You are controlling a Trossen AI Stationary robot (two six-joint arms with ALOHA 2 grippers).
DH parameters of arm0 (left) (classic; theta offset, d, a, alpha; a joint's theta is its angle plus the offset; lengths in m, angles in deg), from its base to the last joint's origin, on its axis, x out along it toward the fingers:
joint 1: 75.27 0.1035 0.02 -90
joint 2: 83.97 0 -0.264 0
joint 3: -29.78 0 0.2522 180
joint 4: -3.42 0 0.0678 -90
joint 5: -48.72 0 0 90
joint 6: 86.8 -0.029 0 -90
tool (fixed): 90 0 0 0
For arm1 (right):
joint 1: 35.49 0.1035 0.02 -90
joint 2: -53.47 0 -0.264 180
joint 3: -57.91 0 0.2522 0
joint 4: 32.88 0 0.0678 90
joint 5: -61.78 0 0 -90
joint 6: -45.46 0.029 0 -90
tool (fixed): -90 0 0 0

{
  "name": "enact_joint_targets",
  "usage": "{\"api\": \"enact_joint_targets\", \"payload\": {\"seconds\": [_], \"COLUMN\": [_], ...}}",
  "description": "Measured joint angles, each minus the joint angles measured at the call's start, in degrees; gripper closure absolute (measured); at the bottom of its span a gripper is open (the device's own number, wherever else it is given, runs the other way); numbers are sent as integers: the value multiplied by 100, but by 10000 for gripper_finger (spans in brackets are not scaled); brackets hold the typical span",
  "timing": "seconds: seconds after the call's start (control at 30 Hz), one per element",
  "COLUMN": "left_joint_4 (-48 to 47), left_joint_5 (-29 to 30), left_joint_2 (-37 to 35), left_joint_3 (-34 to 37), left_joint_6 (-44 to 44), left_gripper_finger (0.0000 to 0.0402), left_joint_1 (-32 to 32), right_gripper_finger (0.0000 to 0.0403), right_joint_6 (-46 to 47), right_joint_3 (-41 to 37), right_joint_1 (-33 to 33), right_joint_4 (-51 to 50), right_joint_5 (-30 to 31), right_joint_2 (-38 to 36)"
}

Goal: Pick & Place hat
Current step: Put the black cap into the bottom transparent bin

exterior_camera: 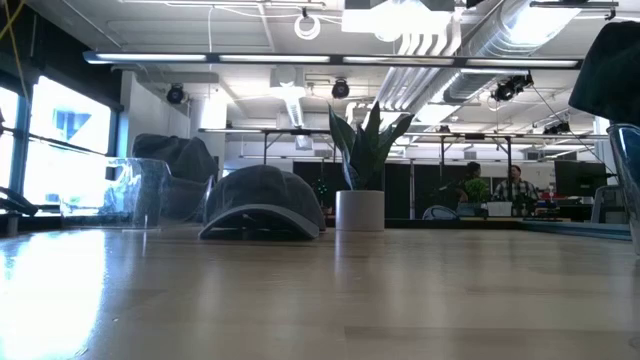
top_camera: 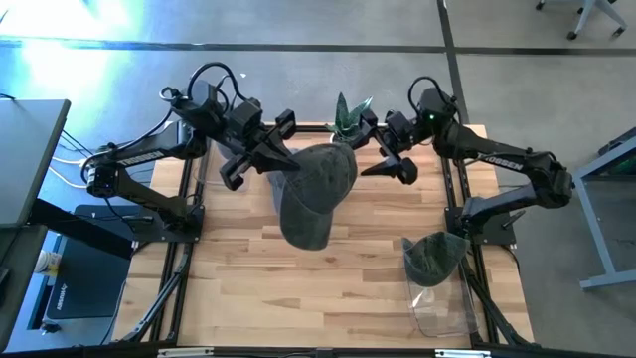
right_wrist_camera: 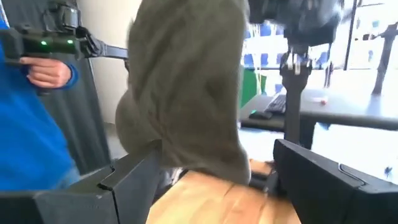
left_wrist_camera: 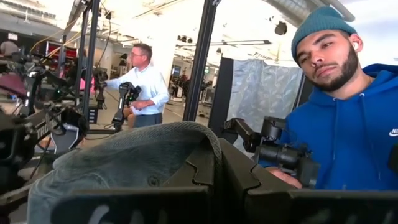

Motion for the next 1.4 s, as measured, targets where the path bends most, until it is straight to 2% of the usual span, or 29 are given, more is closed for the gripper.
{"api": "enact_joint_targets", "payload": {"seconds": [0.13, 0.33, 0.5, 0.6, 0.7, 0.93, 0.97, 1.07, 1.13, 1.23, 1.4], "left_joint_4": [-70, -74, -247, -236, -241, -575, -555, -526, -519, -487, -503], "left_joint_5": [38, 110, 192, 281, 294, 310, 320, 342, 378, 859, 727], "left_joint_2": [0, 0, 0, 0, 0, 0, 0, -2, -2, -2, 242], "left_joint_3": [0, 0, 0, 0, 0, -2, -2, -2, -2, -2, -7], "left_joint_6": [2, 2, -2, -4, -4, -154, -155, -157, -160, -39, 456], "left_gripper_finger": [401, 401, 401, 401, 401, 401, 401, 401, 401, 398, 347], "left_joint_1": [0, 0, 0, 0, 0, 0, 0, 0, 0, -4, 8], "right_gripper_finger": [100, 100, 117, 150, 204, 382, 391, 382, 390, 396, 398], "right_joint_6": [-368, -249, 138, 215, 355, 1051, 1076, 1418, 1560, 1442, 927], "right_joint_3": [0, -2, -2, -2, -2, -2, -2, 79, 261, 548, 1068], "right_joint_1": [200, 629, 1113, 1268, 1360, 1366, 1373, 1400, 1444, 1505, 1511], "right_joint_4": [40, 697, 1464, 1576, 1581, 1628, 1636, 1646, 1626, 1337, 30], "right_joint_5": [309, -323, -501, -350, -209, -828, -855, -809, -930, -1009, -948], "right_joint_2": [2, 150, 341, 346, 344, 228, 183, 94, 92, 92, 94]}}
